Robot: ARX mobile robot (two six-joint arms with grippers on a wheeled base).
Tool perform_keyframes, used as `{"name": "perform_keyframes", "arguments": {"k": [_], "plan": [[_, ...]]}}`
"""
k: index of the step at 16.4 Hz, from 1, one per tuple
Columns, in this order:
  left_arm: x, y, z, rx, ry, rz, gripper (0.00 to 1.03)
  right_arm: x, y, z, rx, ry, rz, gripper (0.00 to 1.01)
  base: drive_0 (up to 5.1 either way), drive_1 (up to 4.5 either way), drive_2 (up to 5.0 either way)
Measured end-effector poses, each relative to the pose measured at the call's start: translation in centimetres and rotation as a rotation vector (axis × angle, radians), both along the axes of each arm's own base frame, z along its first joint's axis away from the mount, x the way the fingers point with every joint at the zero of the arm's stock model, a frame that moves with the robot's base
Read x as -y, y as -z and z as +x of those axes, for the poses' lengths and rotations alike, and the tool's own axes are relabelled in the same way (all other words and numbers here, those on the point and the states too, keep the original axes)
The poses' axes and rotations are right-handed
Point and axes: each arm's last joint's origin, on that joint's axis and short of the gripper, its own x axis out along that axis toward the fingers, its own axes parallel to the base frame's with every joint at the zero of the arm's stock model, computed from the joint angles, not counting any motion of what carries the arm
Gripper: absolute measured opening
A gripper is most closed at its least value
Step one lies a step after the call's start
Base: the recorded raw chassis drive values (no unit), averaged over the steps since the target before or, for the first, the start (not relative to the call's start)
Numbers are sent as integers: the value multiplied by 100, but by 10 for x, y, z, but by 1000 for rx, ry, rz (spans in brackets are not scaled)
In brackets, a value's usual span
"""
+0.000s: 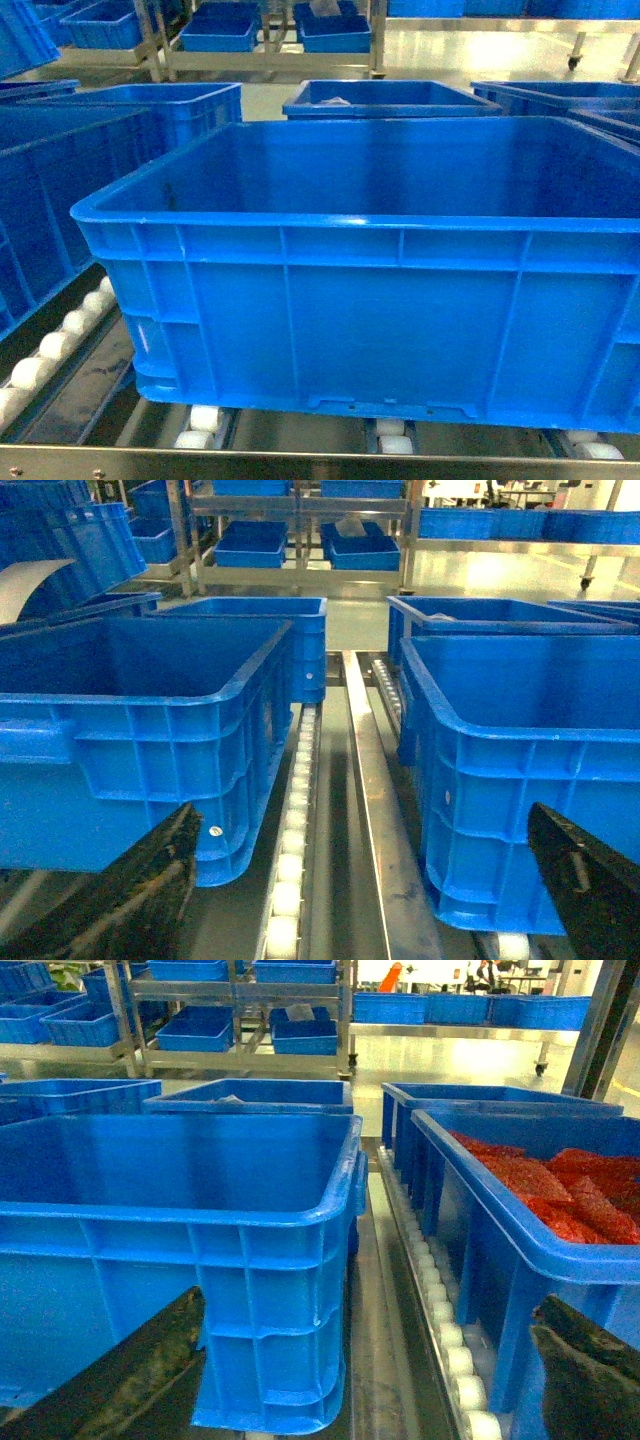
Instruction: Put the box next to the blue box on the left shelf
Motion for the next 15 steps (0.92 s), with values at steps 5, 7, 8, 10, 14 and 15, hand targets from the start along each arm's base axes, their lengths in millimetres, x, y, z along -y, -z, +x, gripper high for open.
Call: {"name": "perform_keyframes", "arguments": {"k": [5, 7, 8, 10, 14, 15], "plan": [[0, 0, 0, 0, 0, 0, 98, 0, 0, 0, 0, 0, 0, 98, 0, 0, 0], [0, 0, 0, 0, 0, 0, 98, 0, 0, 0, 0, 0, 0, 98, 0, 0, 0], [0, 0, 0, 0, 0, 0, 98, 0, 0, 0, 0, 0, 0, 98, 0, 0, 0], [0, 0, 0, 0, 0, 0, 98, 0, 0, 0, 0, 0, 0, 98, 0, 0, 0], [0, 0, 0, 0, 0, 0, 98, 0, 0, 0, 0, 0, 0, 98, 0, 0, 0], [0, 0, 0, 0, 0, 0, 98, 0, 0, 0, 0, 0, 0, 98, 0, 0, 0]]}}
